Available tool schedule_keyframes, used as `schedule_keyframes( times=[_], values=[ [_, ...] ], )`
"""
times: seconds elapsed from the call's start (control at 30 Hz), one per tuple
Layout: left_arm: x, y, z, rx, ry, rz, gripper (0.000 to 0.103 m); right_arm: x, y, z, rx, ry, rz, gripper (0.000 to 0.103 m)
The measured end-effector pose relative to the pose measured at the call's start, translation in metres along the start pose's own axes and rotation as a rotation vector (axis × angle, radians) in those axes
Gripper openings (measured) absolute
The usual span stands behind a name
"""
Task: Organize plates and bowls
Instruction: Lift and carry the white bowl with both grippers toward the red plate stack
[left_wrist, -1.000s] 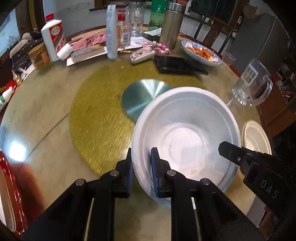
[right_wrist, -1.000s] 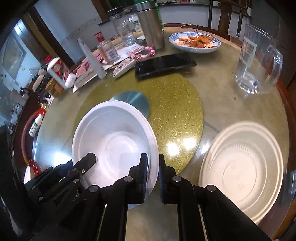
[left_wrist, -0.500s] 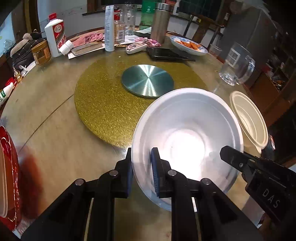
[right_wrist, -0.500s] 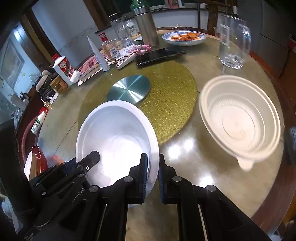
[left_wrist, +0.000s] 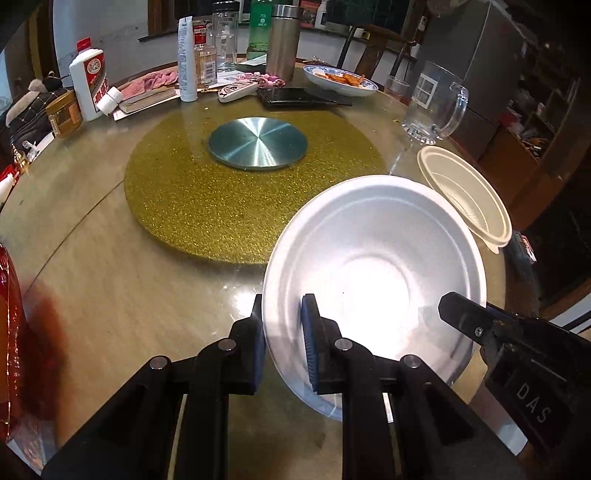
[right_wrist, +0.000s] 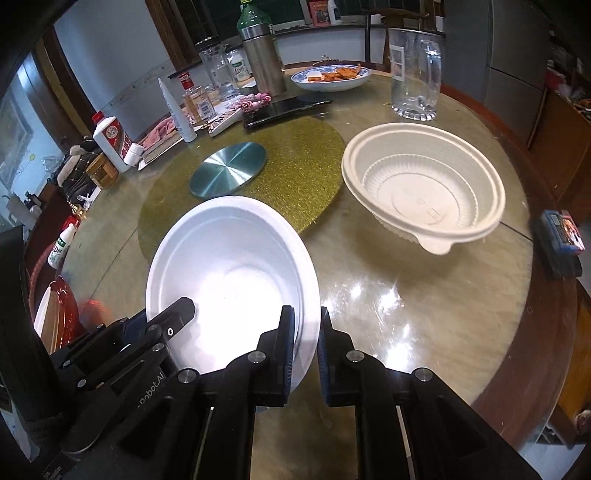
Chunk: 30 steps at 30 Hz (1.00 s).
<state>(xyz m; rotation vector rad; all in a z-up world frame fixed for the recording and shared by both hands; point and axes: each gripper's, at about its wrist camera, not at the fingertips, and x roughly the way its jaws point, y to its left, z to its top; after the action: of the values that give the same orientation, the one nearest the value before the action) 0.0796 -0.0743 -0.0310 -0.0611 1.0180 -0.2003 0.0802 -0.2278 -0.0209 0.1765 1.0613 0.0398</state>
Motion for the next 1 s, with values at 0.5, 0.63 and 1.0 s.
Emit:
schedule_keyframes(
  times=[0.5,0.63,1.0],
  values=[
    [-0.017,-0.014,-0.018,0.075,-0.024,-0.128,0.015,-0.035,-0.001,-0.034,0.068,-0.031,-0.131,0.012],
    [-0.019,-0.018,-0.02,0.099,-0.026,-0.141,0.015,-0.042,-0.005,-0.042,0.086,-0.035,-0.148,0.013],
    [-0.016,-0.006,-0.018,0.071,-0.028,-0.06,0.015,-0.028,0.001,-0.033,0.048,-0.026,-0.089,0.013]
  ],
)
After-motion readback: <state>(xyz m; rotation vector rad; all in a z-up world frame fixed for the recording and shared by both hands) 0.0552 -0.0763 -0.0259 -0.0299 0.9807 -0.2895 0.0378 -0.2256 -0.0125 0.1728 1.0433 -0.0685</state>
